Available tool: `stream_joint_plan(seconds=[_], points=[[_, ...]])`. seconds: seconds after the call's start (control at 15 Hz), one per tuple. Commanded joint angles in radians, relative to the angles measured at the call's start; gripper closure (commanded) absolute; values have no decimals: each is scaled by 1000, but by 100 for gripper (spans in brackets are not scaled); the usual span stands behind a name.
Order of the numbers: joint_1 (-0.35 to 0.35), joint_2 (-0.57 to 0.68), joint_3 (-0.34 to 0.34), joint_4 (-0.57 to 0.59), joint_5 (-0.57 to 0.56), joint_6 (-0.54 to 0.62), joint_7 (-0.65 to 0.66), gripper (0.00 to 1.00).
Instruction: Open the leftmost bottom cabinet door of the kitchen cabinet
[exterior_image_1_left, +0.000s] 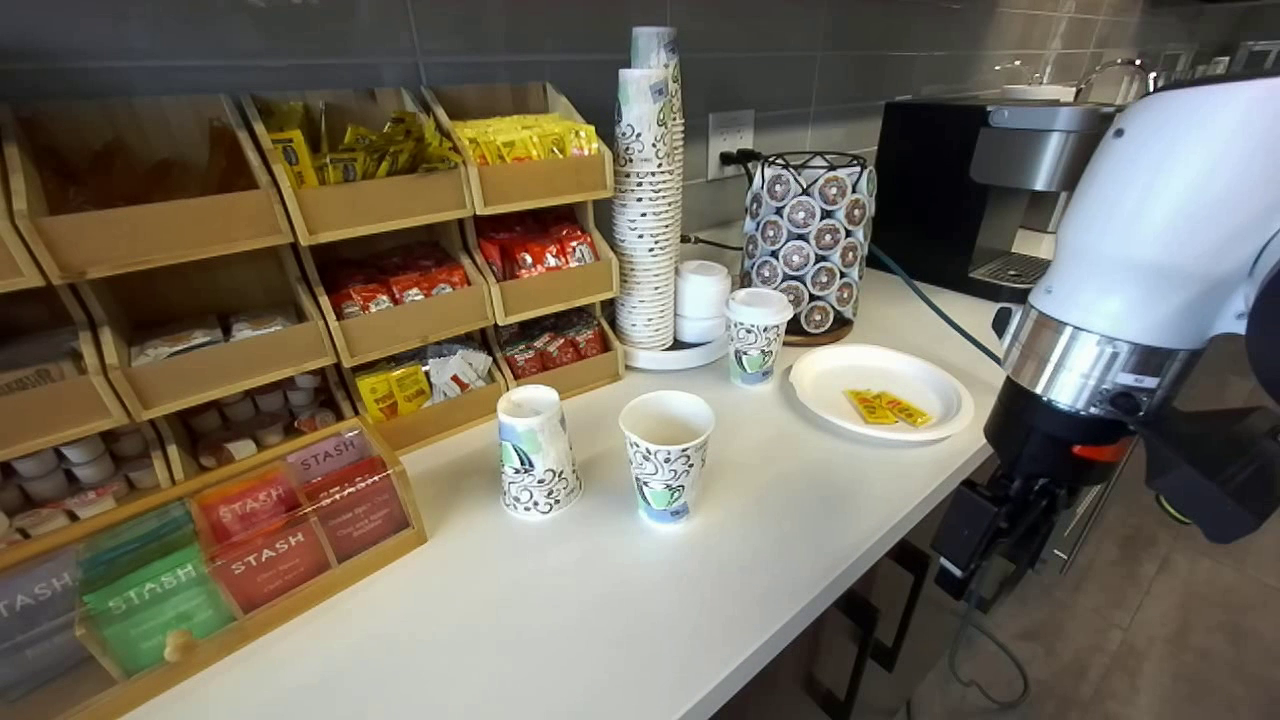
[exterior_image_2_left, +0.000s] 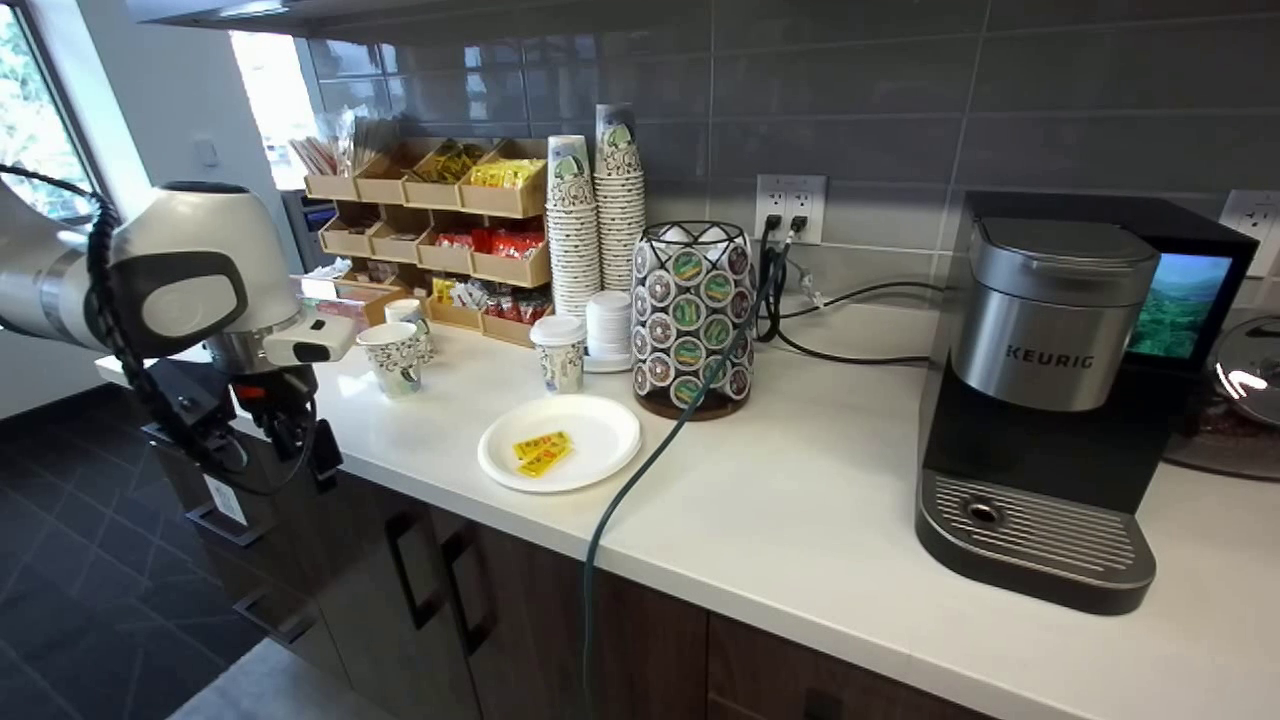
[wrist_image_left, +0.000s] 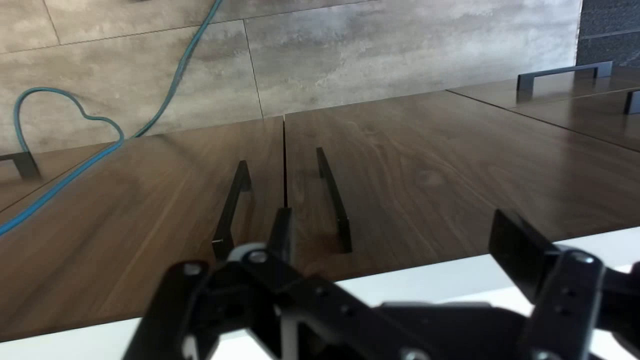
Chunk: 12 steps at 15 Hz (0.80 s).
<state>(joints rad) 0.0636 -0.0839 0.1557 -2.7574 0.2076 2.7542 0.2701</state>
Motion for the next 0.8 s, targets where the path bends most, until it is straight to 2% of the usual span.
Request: stream_joint_plan(seconds=[0.0,0.07,0.33,0.53,0.6,0.73], points=[[17,-1,-16,2,-4,-2,2,0],[2,33,-8,3,-73,36,50,0],[10,157,-12,1,-111,155,85,0],[36,252,-56,-2,-191,269,169,0],[54,280,-78,-2,-198,306,181,0],[78,340,-90,-2,-139,410,153,0]])
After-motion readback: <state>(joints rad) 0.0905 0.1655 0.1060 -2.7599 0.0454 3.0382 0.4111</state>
